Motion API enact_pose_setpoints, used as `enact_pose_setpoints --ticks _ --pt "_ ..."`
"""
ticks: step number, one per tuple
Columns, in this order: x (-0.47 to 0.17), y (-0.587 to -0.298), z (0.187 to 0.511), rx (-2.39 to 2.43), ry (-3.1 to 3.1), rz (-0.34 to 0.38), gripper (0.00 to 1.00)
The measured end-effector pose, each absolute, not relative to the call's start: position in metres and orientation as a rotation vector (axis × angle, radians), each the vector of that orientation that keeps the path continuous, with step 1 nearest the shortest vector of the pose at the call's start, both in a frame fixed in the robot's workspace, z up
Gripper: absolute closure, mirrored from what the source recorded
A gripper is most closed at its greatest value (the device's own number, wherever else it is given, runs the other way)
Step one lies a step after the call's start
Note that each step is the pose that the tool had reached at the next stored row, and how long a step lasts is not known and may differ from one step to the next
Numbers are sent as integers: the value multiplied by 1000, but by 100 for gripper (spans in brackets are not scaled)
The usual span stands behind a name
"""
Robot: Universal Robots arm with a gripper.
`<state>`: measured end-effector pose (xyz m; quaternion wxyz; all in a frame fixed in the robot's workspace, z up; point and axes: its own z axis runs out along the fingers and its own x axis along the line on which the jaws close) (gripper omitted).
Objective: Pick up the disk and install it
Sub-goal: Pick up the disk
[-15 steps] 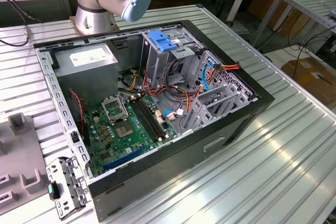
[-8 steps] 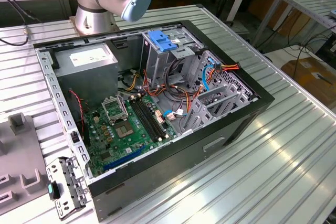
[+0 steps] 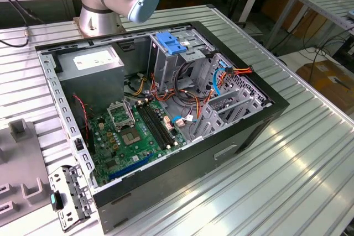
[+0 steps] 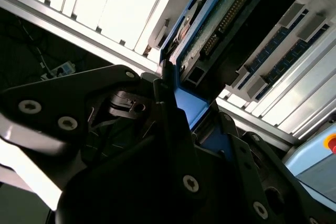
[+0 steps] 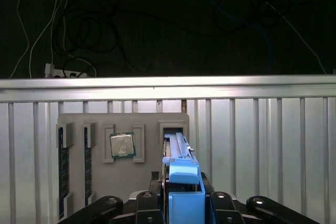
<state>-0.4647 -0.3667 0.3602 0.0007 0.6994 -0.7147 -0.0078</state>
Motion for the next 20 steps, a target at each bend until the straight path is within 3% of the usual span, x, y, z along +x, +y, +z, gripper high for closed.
enact_pose_setpoints --ticks 20 --pt "-465 -367 364 2196 -2244 -25 63"
